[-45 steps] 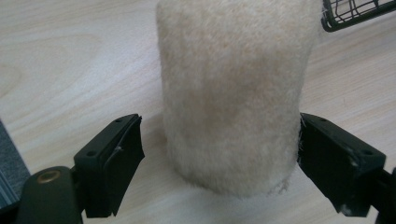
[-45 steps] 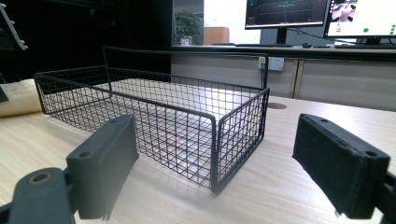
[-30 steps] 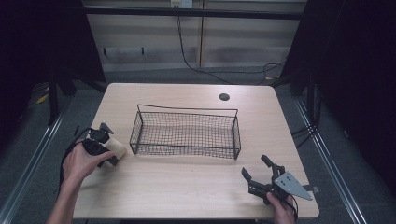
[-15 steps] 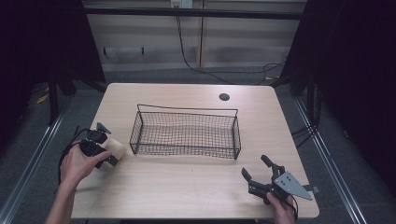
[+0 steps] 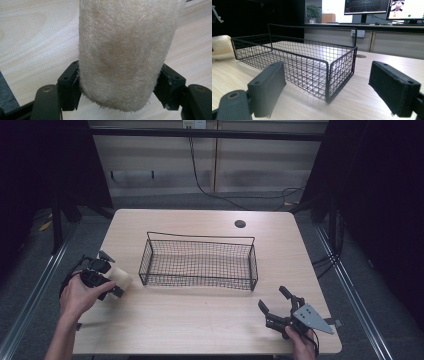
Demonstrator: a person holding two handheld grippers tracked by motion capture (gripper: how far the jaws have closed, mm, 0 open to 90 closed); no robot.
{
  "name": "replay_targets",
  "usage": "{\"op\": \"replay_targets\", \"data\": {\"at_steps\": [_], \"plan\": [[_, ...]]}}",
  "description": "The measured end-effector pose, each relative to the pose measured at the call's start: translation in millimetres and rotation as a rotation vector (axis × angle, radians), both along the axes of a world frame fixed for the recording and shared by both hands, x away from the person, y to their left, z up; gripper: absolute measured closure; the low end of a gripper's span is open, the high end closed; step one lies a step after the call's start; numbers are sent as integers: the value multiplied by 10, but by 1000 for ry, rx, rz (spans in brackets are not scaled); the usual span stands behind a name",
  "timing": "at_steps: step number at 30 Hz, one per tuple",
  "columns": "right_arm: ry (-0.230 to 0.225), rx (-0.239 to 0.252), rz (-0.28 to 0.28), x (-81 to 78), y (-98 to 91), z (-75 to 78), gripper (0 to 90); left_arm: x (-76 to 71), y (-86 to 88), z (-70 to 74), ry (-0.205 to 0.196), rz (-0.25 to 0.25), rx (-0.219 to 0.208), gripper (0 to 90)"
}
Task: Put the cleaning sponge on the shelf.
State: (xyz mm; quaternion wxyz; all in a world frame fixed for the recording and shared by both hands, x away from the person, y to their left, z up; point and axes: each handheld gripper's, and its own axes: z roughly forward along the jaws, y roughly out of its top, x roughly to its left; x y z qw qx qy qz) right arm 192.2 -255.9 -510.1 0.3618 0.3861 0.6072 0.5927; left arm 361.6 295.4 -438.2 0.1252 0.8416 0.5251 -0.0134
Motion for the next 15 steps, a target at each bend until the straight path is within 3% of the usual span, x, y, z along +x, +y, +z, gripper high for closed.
{"op": "replay_targets", "data": {"at_steps": [2, 15], "plan": [[3, 0, 1, 1, -4, 0, 131, -9, 1, 18, 1, 5, -22, 318], [-3, 5, 2, 1, -9, -2, 130, -65, -65, 109, 7, -43, 0, 317]]}}
